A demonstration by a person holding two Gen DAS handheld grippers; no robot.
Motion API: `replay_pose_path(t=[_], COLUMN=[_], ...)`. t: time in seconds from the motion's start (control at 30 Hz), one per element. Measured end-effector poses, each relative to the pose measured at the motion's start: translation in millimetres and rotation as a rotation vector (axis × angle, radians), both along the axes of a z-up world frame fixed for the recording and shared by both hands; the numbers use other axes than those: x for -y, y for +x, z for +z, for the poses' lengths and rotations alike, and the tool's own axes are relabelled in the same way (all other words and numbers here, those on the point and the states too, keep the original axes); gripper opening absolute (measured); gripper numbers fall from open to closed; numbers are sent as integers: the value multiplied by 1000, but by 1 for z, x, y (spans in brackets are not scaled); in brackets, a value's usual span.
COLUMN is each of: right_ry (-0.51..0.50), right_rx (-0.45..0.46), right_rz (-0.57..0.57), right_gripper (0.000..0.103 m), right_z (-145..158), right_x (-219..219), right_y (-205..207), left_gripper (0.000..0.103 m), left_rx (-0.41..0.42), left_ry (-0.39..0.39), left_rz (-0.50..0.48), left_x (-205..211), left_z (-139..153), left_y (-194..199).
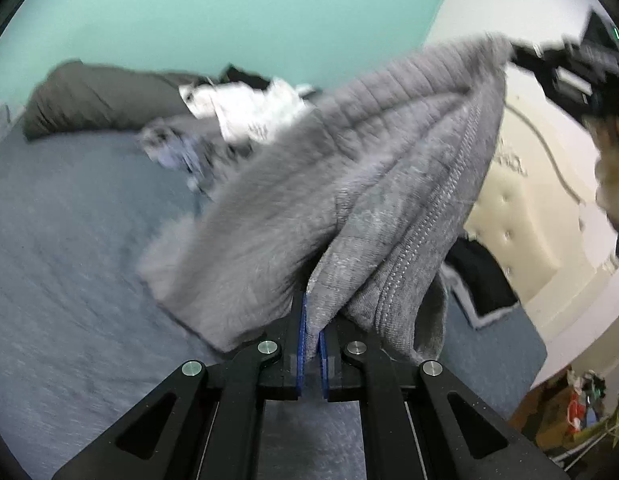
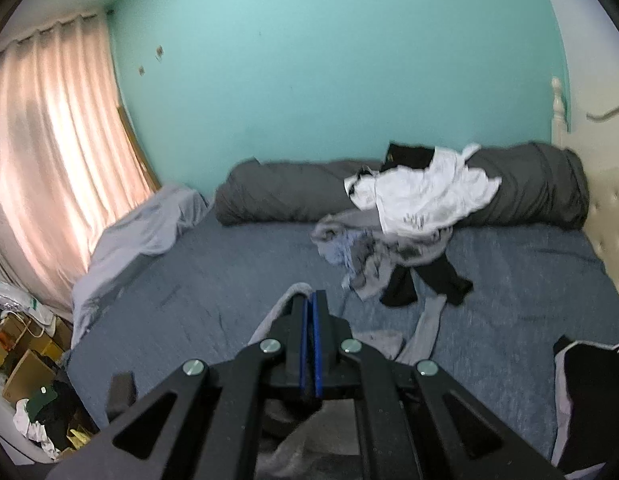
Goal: Fold clothes
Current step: 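Hold the sweatshirt with both tools and lower it onto the bed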
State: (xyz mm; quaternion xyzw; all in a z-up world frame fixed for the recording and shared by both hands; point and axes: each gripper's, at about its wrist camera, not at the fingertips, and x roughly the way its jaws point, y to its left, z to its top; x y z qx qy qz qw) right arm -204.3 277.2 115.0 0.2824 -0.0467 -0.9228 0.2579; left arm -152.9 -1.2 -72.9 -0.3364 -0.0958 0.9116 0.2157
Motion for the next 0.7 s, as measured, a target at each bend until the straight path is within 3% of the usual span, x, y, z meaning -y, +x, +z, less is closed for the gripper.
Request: replay_pose_path(t=[0.3,0.47,0.57,0.7], right_ry=[-74,-70,-59,-28], right_rx=[-170,-220,-214,-128], right_rz=[-8,-13,-13,1], right_gripper=[2,2,2,2], right_z=[121,166,169,133], right_x=[-5,-8,-9,-3], right_y=[55,79,85,76], left_gripper=[5,5,5,5], left_rx=[-229,-309,-286,-193], left_ry=[6,-10,4,-21], left_rz=[90,78,38,9], left_x=[74,90,92,87], left_z=[160,237,245,205], left_y=[5,13,19,7])
